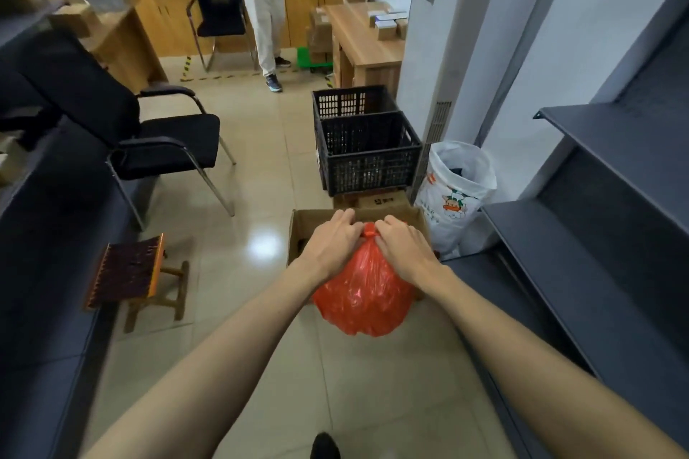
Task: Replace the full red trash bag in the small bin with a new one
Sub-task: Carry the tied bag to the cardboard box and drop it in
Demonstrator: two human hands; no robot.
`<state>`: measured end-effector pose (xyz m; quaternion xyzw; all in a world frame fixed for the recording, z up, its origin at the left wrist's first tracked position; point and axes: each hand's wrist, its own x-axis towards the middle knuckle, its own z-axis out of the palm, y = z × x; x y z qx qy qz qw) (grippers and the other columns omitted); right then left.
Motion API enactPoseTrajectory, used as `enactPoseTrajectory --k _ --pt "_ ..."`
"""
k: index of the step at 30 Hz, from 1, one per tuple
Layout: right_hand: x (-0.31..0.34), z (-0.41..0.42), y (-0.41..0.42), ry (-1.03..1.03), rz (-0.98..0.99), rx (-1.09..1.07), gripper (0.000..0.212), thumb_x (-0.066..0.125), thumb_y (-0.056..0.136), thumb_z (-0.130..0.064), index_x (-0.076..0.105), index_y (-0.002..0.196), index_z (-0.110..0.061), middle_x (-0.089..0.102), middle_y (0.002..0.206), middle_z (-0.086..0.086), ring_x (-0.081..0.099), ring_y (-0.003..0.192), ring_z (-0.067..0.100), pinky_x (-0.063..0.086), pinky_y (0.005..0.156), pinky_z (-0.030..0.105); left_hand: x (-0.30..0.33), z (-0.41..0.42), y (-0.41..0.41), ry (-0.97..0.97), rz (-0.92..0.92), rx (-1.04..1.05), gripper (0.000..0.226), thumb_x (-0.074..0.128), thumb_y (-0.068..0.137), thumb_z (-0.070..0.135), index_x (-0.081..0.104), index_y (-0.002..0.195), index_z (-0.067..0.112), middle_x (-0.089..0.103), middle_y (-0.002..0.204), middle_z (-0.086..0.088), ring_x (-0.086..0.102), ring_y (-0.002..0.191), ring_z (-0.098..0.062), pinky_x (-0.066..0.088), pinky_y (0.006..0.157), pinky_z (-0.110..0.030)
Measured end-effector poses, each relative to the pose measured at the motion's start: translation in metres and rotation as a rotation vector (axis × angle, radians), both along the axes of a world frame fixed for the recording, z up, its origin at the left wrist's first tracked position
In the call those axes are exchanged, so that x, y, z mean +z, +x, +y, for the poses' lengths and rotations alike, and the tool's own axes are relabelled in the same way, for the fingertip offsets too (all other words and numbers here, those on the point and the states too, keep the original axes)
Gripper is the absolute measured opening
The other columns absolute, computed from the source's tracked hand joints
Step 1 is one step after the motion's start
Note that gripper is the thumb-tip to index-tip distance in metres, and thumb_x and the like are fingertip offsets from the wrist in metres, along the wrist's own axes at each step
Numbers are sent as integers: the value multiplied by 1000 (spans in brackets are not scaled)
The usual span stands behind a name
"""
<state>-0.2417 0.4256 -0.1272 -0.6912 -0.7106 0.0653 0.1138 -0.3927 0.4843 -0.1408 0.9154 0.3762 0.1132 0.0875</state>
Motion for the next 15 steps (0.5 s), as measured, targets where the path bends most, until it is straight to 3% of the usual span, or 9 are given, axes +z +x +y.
enactPoseTrajectory --k 10,15 --pt "-54 152 45 -46 104 -108 20 41 99 -12 61 101 -8 59 103 12 64 89 33 50 73 41 -45 156 59 -53 109 -17 31 48 101 30 65 114 8 54 114 -9 55 108 -26 54 79 -44" --pt "-100 228 78 -122 109 -98 20 43 98 -10 59 110 -8 58 110 11 65 94 33 51 76 42 -81 224 92 -97 163 26 30 47 101 30 63 117 10 54 116 -10 52 110 -26 53 83 -43"
